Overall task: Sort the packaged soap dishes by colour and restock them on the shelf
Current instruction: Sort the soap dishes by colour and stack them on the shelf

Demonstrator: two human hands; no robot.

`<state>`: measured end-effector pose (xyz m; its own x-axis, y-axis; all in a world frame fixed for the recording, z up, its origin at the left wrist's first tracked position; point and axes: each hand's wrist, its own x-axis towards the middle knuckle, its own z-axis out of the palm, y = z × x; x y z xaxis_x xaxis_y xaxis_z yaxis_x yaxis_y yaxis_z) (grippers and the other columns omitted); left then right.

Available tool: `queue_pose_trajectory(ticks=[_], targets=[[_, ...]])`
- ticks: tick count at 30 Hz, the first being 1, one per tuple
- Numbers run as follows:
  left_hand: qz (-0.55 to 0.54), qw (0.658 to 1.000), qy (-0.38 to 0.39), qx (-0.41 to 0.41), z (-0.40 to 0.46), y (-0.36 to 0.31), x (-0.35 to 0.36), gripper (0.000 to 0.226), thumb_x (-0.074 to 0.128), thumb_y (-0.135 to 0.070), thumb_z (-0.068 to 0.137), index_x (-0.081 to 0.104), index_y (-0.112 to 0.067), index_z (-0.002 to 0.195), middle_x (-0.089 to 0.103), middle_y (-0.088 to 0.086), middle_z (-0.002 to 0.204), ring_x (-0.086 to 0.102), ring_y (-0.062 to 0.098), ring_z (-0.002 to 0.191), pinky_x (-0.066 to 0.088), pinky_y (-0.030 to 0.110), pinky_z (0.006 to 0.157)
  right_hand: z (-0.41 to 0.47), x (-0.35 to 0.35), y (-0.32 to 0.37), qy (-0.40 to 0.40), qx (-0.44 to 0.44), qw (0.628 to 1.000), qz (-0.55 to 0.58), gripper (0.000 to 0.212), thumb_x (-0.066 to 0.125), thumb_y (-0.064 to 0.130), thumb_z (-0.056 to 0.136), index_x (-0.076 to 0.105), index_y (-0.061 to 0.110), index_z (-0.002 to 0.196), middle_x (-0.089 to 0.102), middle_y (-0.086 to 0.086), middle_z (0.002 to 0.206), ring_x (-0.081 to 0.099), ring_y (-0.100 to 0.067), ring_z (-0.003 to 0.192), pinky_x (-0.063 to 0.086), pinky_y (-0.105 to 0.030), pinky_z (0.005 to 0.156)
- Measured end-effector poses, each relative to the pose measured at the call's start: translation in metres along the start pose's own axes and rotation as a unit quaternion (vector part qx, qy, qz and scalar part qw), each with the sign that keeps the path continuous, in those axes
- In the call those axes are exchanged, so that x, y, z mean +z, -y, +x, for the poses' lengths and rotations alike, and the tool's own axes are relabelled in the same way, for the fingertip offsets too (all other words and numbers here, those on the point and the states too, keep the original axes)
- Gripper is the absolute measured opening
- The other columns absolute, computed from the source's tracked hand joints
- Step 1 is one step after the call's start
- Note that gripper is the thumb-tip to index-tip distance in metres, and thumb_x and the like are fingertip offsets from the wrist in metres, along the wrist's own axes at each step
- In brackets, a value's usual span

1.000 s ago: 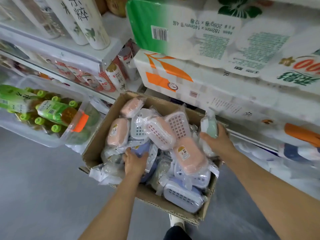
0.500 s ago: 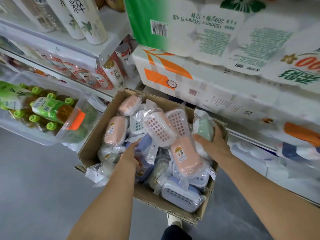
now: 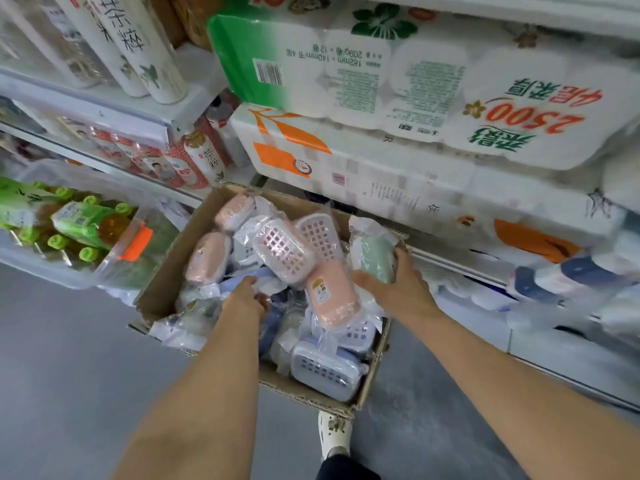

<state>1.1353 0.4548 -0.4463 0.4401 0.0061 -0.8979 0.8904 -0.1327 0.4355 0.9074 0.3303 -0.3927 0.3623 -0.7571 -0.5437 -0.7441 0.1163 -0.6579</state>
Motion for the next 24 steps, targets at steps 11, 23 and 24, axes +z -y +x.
queue_pose_trajectory(ticks=[11,23,24], targets=[[0.105,0.924,0.025,0.368,-0.195,0.11,-0.033,0.033,0.066,-0.013,0.087,0.051,-0.007,0.116,0.059,0.0,0.085,0.055,0.015,0.075,0.047,0.03,0.072,-0.082,-0.097,-0.056,-0.024,-0.087,0.993,0.07,0.098,0.054,0.082,0.059,0.029,0.036,0.142,0.05,0.003,0.137,0.052,-0.023,0.121,0.044,-0.045,0.102],[0.306,0.829,0.362,0.297,-0.364,0.326,0.13,0.046,0.062,-0.019,0.062,0.064,-0.004,0.106,0.073,0.01,0.092,0.068,0.022,0.075,0.056,0.039,0.073,-0.189,-0.317,-0.244,-0.192,0.014,0.969,0.154,0.104,0.071,0.054,0.072,0.012,0.024,0.152,0.043,-0.007,0.143,0.047,-0.028,0.127,0.041,-0.041,0.104],[0.329,0.812,0.382,0.295,-0.376,0.344,0.142,0.041,0.062,-0.018,0.064,0.062,-0.003,0.102,0.07,0.01,0.088,0.065,0.017,0.068,0.053,0.033,0.067,-0.198,-0.333,-0.263,-0.207,0.034,0.963,0.167,0.1,0.072,0.054,0.069,0.021,0.02,0.148,0.046,-0.006,0.139,0.049,-0.027,0.124,0.042,-0.04,0.102]])
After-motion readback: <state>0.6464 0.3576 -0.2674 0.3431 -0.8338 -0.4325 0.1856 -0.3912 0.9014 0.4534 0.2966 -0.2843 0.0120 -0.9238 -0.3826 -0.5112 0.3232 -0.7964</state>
